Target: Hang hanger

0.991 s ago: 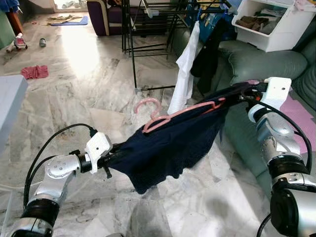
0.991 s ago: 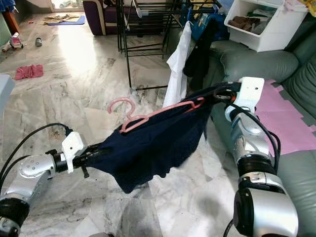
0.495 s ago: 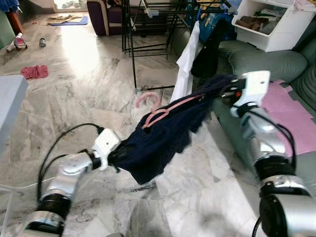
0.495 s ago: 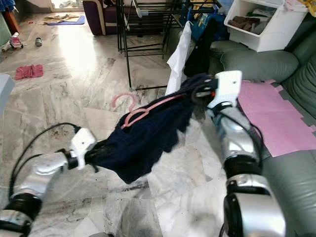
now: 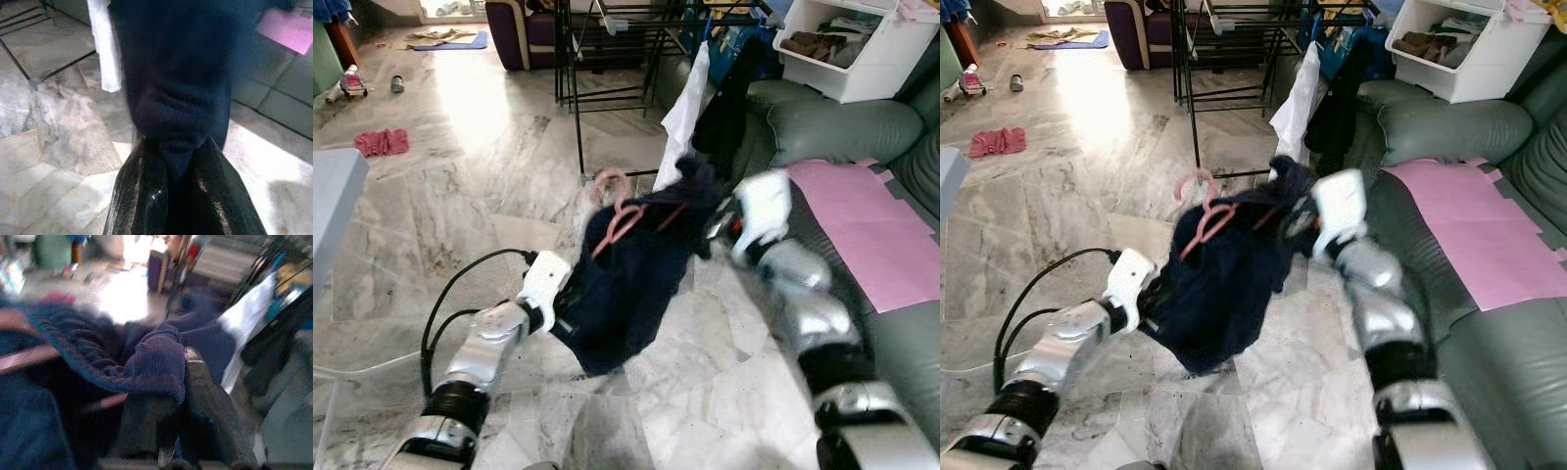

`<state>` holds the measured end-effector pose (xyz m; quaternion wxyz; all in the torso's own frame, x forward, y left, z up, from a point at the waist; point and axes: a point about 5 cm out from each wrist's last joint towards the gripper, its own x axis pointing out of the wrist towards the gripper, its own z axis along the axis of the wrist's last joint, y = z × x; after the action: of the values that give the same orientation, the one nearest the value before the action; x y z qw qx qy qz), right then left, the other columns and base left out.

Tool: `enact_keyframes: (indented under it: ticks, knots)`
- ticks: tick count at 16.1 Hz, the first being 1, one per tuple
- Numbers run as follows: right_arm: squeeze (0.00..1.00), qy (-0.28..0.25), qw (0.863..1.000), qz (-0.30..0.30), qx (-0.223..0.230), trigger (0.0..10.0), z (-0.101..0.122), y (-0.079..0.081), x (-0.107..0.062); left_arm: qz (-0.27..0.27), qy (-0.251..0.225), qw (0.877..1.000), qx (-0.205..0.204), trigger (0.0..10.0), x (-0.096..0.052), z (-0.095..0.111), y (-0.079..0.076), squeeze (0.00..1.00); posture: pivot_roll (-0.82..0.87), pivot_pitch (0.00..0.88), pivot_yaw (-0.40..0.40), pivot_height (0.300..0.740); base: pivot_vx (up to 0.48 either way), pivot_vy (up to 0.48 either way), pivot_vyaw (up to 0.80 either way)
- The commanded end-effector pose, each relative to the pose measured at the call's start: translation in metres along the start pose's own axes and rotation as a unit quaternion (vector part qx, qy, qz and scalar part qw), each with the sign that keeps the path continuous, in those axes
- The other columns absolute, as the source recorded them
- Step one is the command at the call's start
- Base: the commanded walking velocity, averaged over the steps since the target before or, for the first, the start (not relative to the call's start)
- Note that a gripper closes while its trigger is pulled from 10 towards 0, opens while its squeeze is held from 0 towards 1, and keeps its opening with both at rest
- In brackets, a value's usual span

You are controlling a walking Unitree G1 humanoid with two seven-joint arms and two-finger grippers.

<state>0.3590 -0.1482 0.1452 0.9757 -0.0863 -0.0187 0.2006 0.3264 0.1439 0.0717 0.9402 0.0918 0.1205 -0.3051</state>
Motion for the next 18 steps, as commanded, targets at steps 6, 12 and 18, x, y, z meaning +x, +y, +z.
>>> enact_keyframes:
  ticks: [6,12,18]
  knots:
    - [0.0,0.06,0.991,0.12,0.008,0.0,-0.025,0.055,-0.011,0.031,-0.045,0.998,-0.028,0.0,0.01,0.032,-0.002,0.0,0.05,0.059,-0.079,0.74,0.0,0.0,0.0]
    - [0.0,0.107,0.986,0.123,-0.038,10.0,-0.04,0.064,-0.02,0.052,-0.054,0.997,-0.019,0.0,0.008,0.037,0.003,0.0,0.05,0.064,-0.083,0.74,0.0,0.0,0.0]
    - [1.0,0.142,0.974,0.143,-0.106,10.0,-0.053,0.062,-0.033,0.092,-0.057,0.994,-0.006,0.0,0.002,0.037,0.018,0.0,0.05,0.063,-0.086,0.74,0.0,0.0,0.0]
